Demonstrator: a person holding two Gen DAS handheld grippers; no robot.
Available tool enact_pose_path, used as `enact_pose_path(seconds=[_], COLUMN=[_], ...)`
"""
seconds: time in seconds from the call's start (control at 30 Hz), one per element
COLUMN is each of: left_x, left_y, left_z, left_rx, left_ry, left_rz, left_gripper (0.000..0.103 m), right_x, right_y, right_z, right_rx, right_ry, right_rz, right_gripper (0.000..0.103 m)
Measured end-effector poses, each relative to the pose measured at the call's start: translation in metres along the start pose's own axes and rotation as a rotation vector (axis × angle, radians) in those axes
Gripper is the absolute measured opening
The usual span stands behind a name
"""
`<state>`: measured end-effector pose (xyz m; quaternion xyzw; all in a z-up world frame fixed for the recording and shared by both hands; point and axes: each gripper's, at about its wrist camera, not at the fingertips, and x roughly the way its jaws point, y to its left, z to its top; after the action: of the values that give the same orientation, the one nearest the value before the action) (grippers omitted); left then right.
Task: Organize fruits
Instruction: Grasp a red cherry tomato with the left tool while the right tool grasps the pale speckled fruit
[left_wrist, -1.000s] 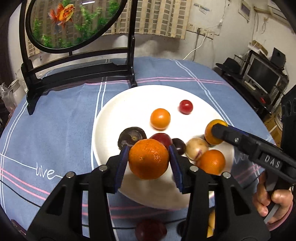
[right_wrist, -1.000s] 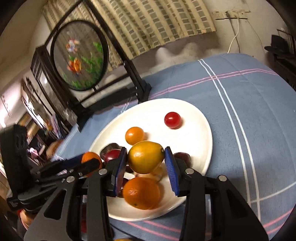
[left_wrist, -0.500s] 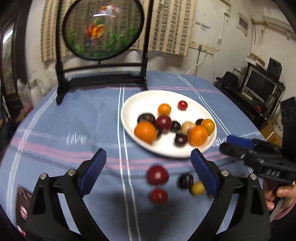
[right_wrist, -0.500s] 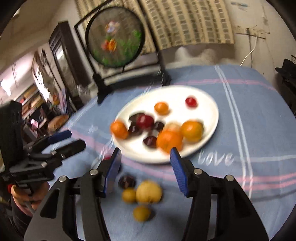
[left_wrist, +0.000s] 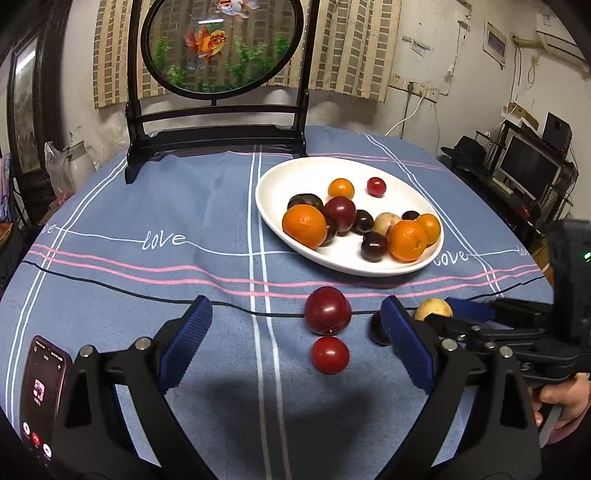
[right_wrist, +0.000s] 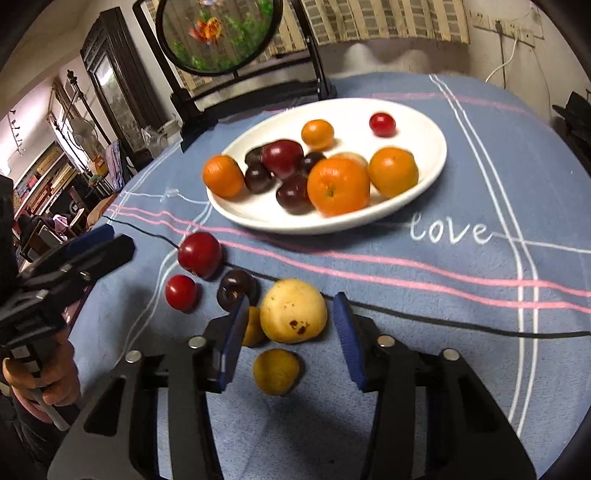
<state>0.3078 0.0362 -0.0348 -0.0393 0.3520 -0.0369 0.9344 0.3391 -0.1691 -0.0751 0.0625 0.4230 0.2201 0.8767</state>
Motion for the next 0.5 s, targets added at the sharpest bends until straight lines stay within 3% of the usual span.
enact_pose_path(seconds=[0.23,0.3,0.37,0.5], left_x=[-0.001,0.0,0.002,0.006], left_y=[0.004,0.008,0.011,0.003], left_z=[0.0,0.0,-0.002,-0.011], left_rx=[-0.01,-0.014,-0.007,0.057], left_ry=[-0.003,-0.002,0.015,0.06], left_rz=[0.013,0.033,0.005,-0.075], left_gripper=[0.094,0.094,0.093,0.075], right_x=[0.0,-0.008,-0.018,-0.022], right_y=[-0.007,-0.01,-0.011,-0.01], right_z=[-0.002,0.001,0.003,0.005], right_rx=[0.031,0.058,0.066,0.064], right_ry=[0.006,-0.029,-0.077,-0.095], right_rz=[0.032,0.066,0.078,0.074], right_gripper=[0.037,0.038,0.038,0.038])
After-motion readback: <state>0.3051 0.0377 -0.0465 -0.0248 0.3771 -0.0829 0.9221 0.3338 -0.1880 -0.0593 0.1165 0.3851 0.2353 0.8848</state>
